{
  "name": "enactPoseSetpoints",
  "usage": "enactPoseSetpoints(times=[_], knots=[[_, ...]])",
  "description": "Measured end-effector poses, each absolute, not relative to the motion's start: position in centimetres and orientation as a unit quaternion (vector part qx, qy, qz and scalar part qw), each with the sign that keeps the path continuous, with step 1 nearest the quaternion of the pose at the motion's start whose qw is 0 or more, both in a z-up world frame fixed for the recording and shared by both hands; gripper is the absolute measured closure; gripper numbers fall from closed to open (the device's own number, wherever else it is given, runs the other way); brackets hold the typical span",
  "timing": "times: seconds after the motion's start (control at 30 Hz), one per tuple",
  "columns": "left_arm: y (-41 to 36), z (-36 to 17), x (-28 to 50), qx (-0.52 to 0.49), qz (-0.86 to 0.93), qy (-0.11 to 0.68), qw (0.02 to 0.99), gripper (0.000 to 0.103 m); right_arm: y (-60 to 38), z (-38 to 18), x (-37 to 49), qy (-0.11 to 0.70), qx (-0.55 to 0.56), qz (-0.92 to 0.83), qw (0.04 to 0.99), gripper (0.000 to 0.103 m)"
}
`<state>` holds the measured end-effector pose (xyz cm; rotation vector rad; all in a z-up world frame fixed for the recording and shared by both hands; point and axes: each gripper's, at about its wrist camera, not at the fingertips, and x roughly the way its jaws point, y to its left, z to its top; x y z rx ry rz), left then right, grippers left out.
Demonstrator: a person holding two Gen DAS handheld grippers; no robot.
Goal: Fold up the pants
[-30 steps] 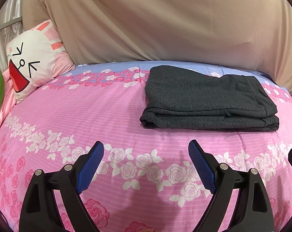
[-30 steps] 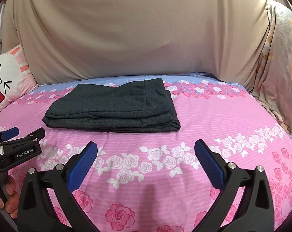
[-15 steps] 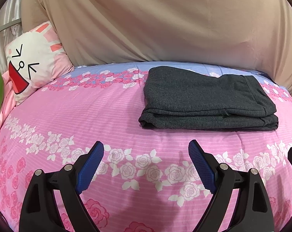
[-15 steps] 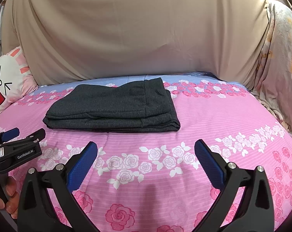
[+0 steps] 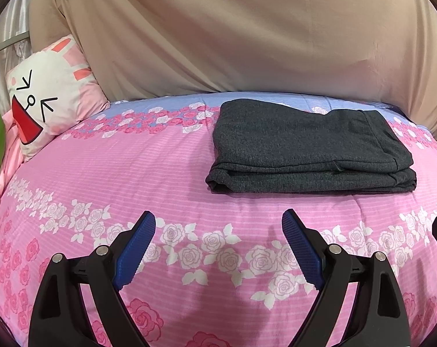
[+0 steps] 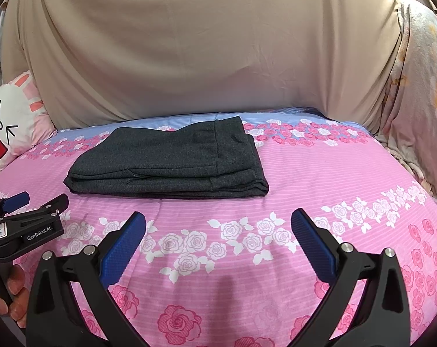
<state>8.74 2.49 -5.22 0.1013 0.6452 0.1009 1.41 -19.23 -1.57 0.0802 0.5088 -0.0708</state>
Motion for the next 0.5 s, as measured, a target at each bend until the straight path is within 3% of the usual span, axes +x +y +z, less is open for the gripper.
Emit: enactPoseSetpoints(times=[0.5], knots=[[2.31,-5.22,8.8,0.052,0.048,0.316,0.946,0.016,-19.24,-1.53,1.41,0.252,0.04,-0.035,0.966,0.005]])
